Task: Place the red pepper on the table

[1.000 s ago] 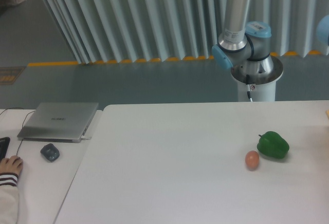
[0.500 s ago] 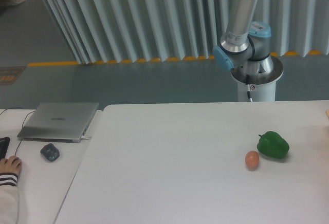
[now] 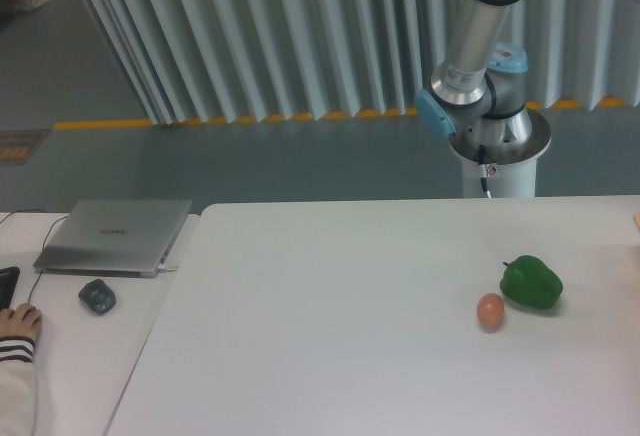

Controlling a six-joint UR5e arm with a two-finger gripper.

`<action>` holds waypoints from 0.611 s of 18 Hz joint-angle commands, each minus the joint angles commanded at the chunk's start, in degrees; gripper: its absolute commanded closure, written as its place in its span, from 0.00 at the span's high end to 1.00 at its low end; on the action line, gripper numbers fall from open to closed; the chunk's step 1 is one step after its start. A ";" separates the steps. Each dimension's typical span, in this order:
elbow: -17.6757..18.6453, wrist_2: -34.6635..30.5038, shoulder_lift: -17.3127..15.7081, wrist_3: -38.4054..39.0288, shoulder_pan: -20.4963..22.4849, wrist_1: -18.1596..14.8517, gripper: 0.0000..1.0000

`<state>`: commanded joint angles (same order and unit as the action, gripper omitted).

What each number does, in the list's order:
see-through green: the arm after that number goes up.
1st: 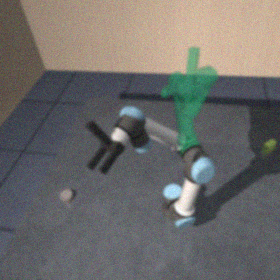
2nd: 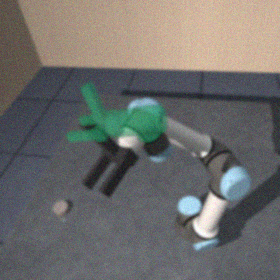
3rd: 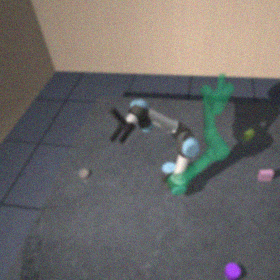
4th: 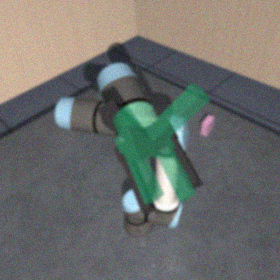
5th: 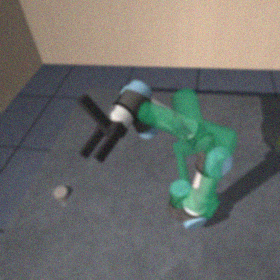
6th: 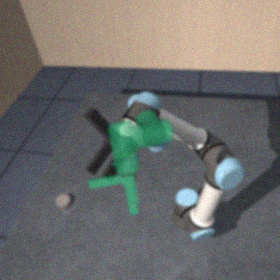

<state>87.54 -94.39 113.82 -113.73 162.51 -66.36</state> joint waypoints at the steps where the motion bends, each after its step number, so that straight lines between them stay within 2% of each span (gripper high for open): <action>1: 0.09 -0.09 0.26 0.09 -0.09 0.09 1.00; 11: -0.44 -0.09 2.02 0.70 0.00 0.18 1.00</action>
<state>87.10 -94.48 115.84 -113.03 162.51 -66.18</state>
